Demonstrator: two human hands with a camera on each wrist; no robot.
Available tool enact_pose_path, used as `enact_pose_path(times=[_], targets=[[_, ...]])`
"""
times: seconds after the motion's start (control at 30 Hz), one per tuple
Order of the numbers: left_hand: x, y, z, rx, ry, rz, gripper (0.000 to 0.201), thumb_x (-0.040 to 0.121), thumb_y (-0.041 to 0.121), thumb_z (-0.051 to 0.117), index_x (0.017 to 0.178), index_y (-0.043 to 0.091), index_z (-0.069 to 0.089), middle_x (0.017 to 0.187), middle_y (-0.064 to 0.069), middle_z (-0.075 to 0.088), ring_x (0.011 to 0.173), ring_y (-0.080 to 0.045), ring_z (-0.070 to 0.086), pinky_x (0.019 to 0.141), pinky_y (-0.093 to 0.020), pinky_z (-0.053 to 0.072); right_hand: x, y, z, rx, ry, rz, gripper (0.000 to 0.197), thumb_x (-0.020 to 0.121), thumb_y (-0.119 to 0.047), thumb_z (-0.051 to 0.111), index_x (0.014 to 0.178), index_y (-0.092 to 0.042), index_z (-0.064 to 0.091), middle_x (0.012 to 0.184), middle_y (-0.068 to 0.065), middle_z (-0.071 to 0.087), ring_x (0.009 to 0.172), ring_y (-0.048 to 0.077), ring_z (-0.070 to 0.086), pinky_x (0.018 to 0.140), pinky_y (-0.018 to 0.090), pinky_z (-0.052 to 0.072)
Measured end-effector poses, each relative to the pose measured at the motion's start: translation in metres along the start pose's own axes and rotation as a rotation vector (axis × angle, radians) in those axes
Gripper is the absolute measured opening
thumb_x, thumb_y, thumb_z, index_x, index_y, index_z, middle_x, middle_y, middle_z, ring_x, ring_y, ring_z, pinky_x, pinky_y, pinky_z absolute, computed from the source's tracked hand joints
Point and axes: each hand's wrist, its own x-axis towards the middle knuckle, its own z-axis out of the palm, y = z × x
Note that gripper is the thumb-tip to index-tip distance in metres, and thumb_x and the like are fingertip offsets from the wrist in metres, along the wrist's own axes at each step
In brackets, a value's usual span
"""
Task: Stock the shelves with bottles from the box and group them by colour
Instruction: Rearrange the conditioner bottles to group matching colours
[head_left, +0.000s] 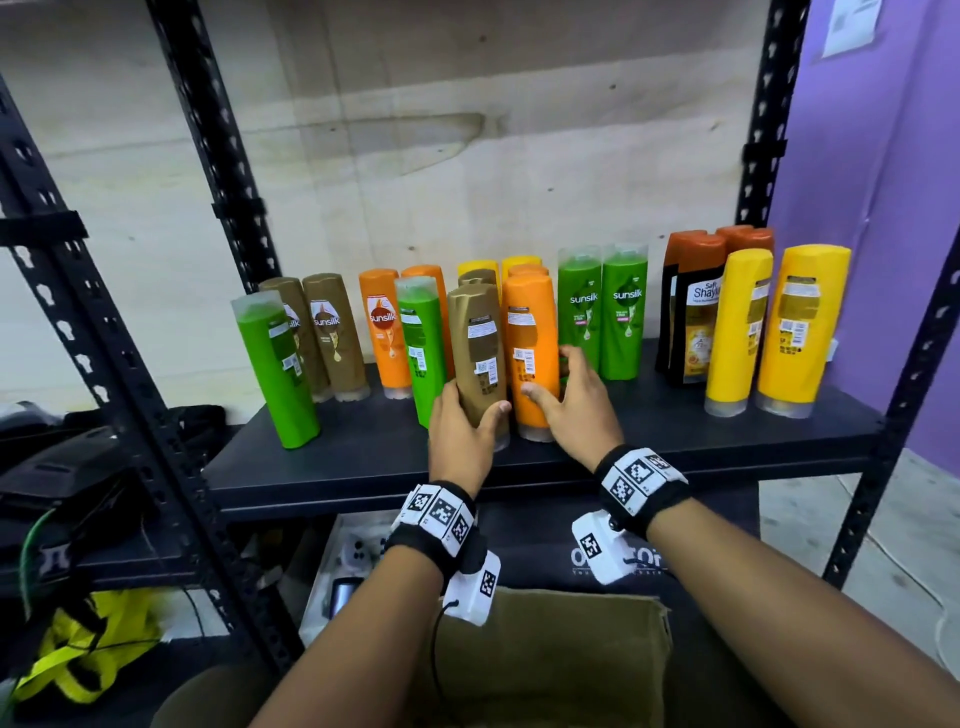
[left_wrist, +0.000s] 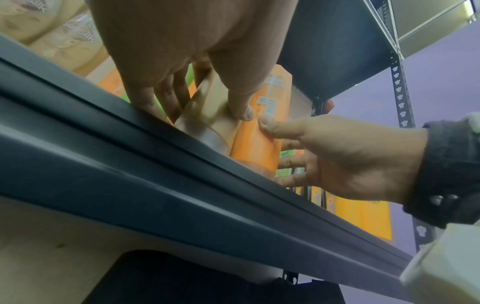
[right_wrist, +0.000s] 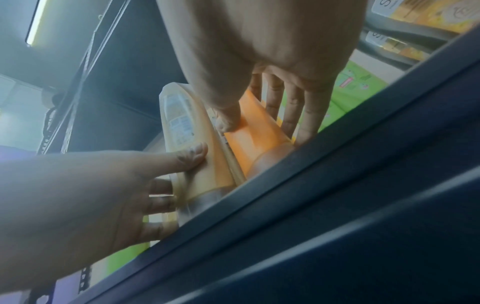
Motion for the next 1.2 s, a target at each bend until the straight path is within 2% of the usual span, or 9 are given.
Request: enact_pose_path(times=[0.17, 0.27, 0.43, 0.53, 0.63, 0.73, 0.87, 1.03, 1.2], targets=[[0.000, -0.009, -0.002, 0.013, 0.011, -0.006, 0.052, 0.092, 0.039, 0.071, 0.134, 0.017, 0.050, 0.132, -0.003, 0.062, 0.118, -0.024, 0.057, 0.087, -0.023, 0.039, 0.003, -0.004, 0.009, -0.039, 0.047, 0.025, 0.066, 0.089, -0.042, 0.073, 0.139, -0.014, 0.040, 0.139, 0.010, 0.048, 0.124, 0.028, 0.052, 0.097, 0.040, 0.046], [-0.003, -0.014, 0.001, 0.015, -0.005, -0.034, 0.056, 0.095, 0.040, 0.067, 0.141, 0.019, 0.042, 0.135, -0.005, 0.061, 0.118, -0.027, 0.056, 0.086, -0.024, 0.039, 0.005, -0.004, 0.011, -0.062, 0.057, 0.035, 0.076, 0.085, -0.045, 0.077, 0.143, -0.016, 0.036, 0.143, 0.010, 0.038, 0.129, 0.030, 0.048, 0.102, 0.045, 0.047], [0.004, -0.017, 0.002, 0.014, -0.057, -0.031, 0.058, 0.098, 0.037, 0.063, 0.145, 0.015, 0.037, 0.137, -0.008, 0.060, 0.120, -0.029, 0.059, 0.096, -0.033, 0.049, 0.008, 0.000, 0.016, 0.025, 0.002, 0.083, 0.092, 0.086, -0.049, 0.073, 0.157, -0.025, 0.018, 0.157, 0.008, 0.024, 0.143, 0.029, 0.034, 0.112, 0.049, 0.037], [0.009, -0.016, 0.003, 0.028, -0.097, -0.033, 0.059, 0.099, 0.036, 0.061, 0.147, 0.013, 0.033, 0.137, -0.009, 0.060, 0.119, -0.031, 0.060, 0.092, -0.032, 0.047, 0.011, -0.001, 0.022, 0.089, -0.098, 0.125, 0.095, 0.093, -0.049, 0.064, 0.161, -0.028, 0.000, 0.165, 0.004, 0.013, 0.150, 0.028, 0.024, 0.119, 0.053, 0.029], [0.012, -0.017, 0.005, 0.035, -0.132, -0.046, 0.061, 0.100, 0.038, 0.059, 0.148, 0.014, 0.031, 0.137, -0.008, 0.060, 0.120, -0.032, 0.059, 0.092, -0.033, 0.047, 0.018, -0.006, 0.026, 0.225, -0.170, 0.248, 0.098, 0.093, -0.042, 0.062, 0.159, -0.033, -0.010, 0.167, 0.000, 0.010, 0.149, 0.028, 0.027, 0.120, 0.051, 0.028], [0.014, -0.018, 0.006, 0.037, -0.158, -0.068, 0.062, 0.099, 0.043, 0.058, 0.149, 0.019, 0.030, 0.137, -0.005, 0.061, 0.120, -0.031, 0.059, 0.094, -0.035, 0.048, 0.023, -0.010, 0.027, 0.317, -0.181, 0.320, 0.096, 0.091, -0.037, 0.059, 0.160, -0.034, -0.008, 0.163, 0.005, 0.024, 0.143, 0.029, 0.036, 0.117, 0.055, 0.032], [0.015, -0.021, 0.008, 0.083, -0.170, -0.099, 0.059, 0.097, 0.055, 0.054, 0.145, 0.028, 0.032, 0.134, 0.000, 0.062, 0.120, -0.032, 0.060, 0.096, -0.042, 0.049, 0.022, -0.010, 0.027, 0.331, -0.177, 0.323, 0.088, 0.088, -0.039, 0.057, 0.160, -0.035, 0.005, 0.157, 0.006, 0.034, 0.137, 0.030, 0.043, 0.112, 0.057, 0.039], [0.017, -0.023, 0.010, 0.151, -0.191, -0.148, 0.060, 0.094, 0.066, 0.048, 0.143, 0.034, 0.032, 0.135, 0.000, 0.062, 0.122, -0.034, 0.059, 0.097, -0.043, 0.046, 0.021, -0.012, 0.028, 0.380, -0.178, 0.340, 0.082, 0.091, -0.037, 0.058, 0.158, -0.039, 0.011, 0.154, 0.006, 0.034, 0.132, 0.033, 0.046, 0.096, 0.058, 0.054], [0.016, -0.022, 0.010, 0.169, -0.192, -0.156, 0.060, 0.094, 0.066, 0.048, 0.142, 0.033, 0.032, 0.135, -0.002, 0.062, 0.121, -0.036, 0.059, 0.098, -0.046, 0.047, 0.020, -0.016, 0.028, 0.400, -0.189, 0.353, 0.082, 0.088, -0.038, 0.056, 0.157, -0.039, 0.012, 0.154, 0.005, 0.032, 0.133, 0.033, 0.045, 0.099, 0.060, 0.050]])
